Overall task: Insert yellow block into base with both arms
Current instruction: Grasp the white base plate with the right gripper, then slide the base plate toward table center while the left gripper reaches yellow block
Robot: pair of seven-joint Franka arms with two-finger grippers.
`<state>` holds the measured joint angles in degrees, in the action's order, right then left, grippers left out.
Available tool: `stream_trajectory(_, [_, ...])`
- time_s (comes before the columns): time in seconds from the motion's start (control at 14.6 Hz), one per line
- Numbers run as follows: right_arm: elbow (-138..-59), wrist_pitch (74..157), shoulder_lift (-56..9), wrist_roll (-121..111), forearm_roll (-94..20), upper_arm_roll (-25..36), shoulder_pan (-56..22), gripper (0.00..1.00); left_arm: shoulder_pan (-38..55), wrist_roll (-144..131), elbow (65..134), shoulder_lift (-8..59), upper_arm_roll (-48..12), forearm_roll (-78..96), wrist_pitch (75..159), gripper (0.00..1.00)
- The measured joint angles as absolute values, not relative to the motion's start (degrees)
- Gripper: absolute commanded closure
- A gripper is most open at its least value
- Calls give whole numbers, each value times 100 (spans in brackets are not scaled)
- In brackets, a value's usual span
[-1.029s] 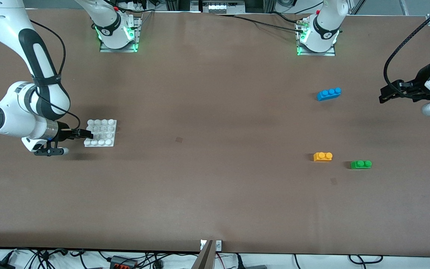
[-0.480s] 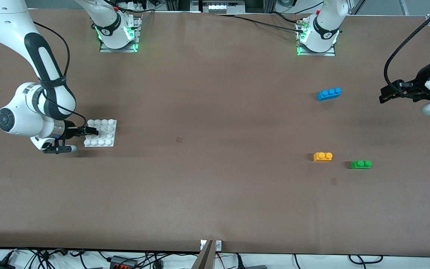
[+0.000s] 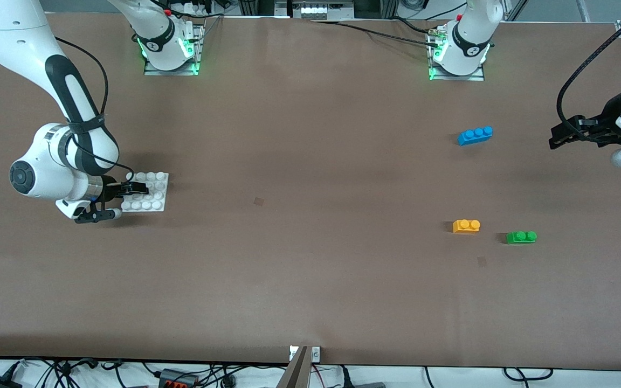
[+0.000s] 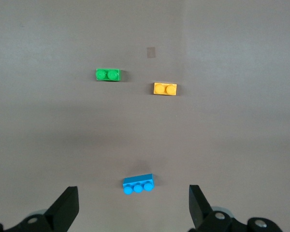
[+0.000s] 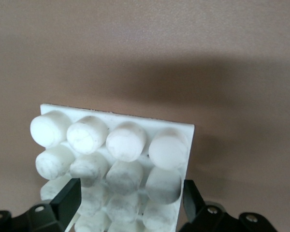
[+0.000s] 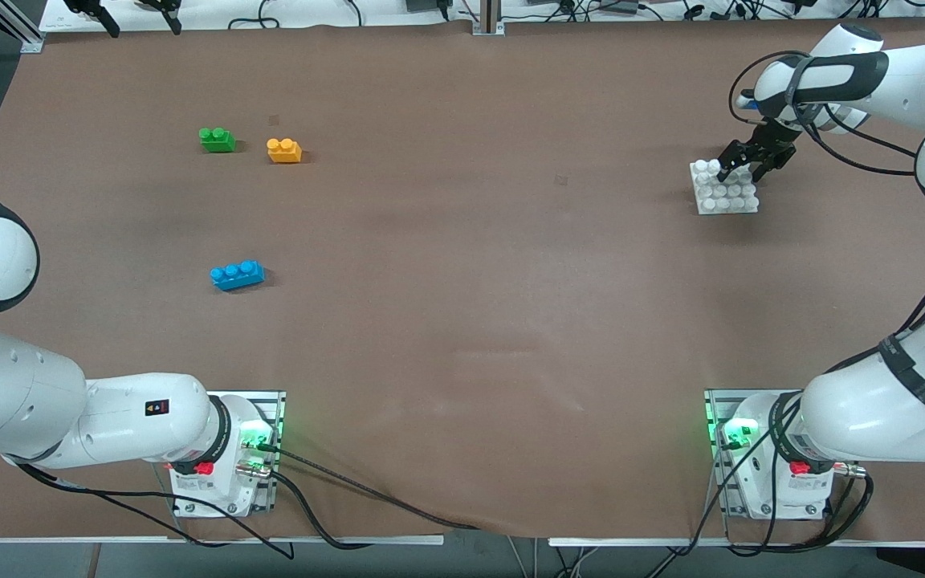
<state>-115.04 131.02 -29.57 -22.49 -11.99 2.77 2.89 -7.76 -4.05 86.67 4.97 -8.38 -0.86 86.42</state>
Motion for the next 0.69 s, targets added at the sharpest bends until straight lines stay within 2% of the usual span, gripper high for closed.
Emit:
stream_trajectory(0.14, [-11498,13107,-2932,-2364,-1224,295,298,37,-777,-405,8667,497,-838,-86,8642,0])
stream_trajectory(0.55, [-11494,13102,-2898,-2456,-1250,306,312,40,-777,-405,8667,497,-837,-86,8642,0])
stream_trajectory(0.69, [-11494,13102,-2899,-2457,-1250,306,313,46,-777,-405,8667,497,-837,-86,8642,0])
